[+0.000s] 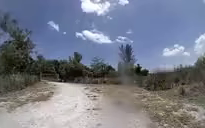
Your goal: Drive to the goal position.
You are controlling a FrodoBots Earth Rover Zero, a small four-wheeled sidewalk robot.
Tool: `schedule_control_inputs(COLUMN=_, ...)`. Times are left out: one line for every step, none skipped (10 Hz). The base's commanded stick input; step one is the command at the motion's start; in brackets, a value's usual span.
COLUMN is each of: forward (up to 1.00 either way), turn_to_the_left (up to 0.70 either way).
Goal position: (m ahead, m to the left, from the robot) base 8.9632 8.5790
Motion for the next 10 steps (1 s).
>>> schedule_control_inputs(forward=0.85, turn_to_the_left=0.0)
schedule_control_inputs(forward=0.85, turn_to_the_left=0.0)
schedule_control_inputs(forward=0.85, turn_to_the_left=0.0)
schedule_control_inputs(forward=0.85, turn_to_the_left=0.0)
schedule_control_inputs(forward=0.85, turn_to_the_left=0.0)
schedule_control_inputs(forward=0.85, turn_to_the_left=0.0)
schedule_control_inputs(forward=0.85, turn_to_the_left=0.0)
schedule_control_inputs(forward=0.85, turn_to_the_left=0.0)
schedule_control_inputs(forward=0.85, turn_to_the_left=0.0)
schedule_control_inputs(forward=0.85, turn_to_the_left=0.0)
